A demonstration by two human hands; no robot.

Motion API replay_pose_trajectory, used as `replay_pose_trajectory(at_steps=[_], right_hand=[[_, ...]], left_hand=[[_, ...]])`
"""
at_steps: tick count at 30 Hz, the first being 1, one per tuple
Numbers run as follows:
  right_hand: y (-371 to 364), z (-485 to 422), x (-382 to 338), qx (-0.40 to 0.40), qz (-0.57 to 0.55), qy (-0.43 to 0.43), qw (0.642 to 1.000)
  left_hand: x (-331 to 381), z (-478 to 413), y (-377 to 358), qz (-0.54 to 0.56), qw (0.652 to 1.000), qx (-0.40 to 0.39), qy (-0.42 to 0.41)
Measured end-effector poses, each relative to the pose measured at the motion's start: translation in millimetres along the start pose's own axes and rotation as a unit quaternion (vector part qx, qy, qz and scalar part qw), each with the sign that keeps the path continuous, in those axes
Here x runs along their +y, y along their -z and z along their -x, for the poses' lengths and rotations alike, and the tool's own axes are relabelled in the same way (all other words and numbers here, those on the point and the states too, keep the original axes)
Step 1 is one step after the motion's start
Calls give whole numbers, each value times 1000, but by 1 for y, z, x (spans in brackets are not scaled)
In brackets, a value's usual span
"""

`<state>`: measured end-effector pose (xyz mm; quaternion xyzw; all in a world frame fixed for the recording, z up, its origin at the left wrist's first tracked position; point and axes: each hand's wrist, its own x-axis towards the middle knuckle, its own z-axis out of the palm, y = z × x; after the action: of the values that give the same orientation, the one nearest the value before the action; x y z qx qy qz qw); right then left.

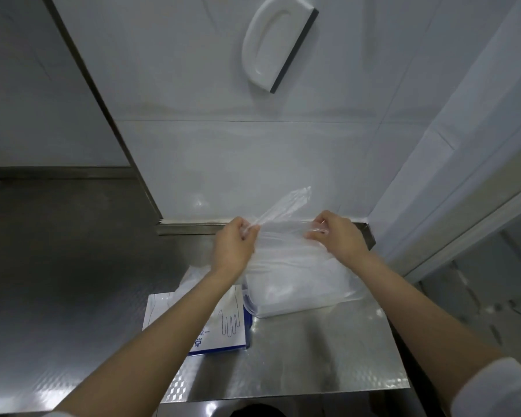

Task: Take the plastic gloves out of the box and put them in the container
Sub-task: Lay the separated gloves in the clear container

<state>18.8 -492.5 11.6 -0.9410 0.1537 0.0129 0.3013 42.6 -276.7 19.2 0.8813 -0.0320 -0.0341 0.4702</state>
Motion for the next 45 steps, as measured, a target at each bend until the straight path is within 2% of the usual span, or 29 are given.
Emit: replay_pose_trajectory(at_steps=[3,8,10,14,18,20,22,24,25,26,28,29,31,33,38,42,44,45], right_hand=[[-9,-4,3,10,87,18,996],[-23,-8,10,-30,238,52,969],[-29,-8,13,-52,264,55,962],[-41,-11,18,-70,283,60,955],[-38,-8,18,-52,279,57,957],[-36,-2,15,12,250,115,961],[-35,8,7,70,164,248,952],[-38,16,-1,42,134,372,917],[-43,18,-3,-6,141,385,912],[-47,18,-5,-63,156,351,921],[-56,8,5,-162,229,227,933],[-58,3,12,-196,262,175,929],[-61,-4,24,-222,291,125,922],[-62,-7,35,-236,312,113,913],[-66,-7,52,-269,370,123,880],[-55,-7,44,-296,314,78,898],[-44,-5,36,-273,271,57,921],[-37,-2,30,-245,257,53,933]], left_hand=[[-8,-6,-7,-128,990,-11,-50],[-10,-7,-16,-370,922,-69,-94],[-7,-4,-20,-386,907,-84,-145],[-9,2,-36,-384,870,-193,-241],[-25,-2,-54,-445,826,-286,-194],[-29,-3,-62,-477,804,-306,-182],[-29,-4,-68,-483,799,-312,-178],[-27,-5,-73,-488,796,-308,-184],[-27,-5,-76,-493,793,-305,-187],[-28,-6,-79,-500,789,-304,-189],[-31,-6,-83,-525,774,-302,-185],[-33,-6,-83,-543,762,-306,-175],[-38,-7,-84,-580,728,-330,-156],[-44,-7,-88,-595,700,-368,-144],[-49,-8,-94,-582,680,-429,-122],[-39,-7,-85,-594,672,-422,-133],[-32,-5,-76,-601,677,-395,-154],[-29,-3,-70,-595,690,-377,-166]])
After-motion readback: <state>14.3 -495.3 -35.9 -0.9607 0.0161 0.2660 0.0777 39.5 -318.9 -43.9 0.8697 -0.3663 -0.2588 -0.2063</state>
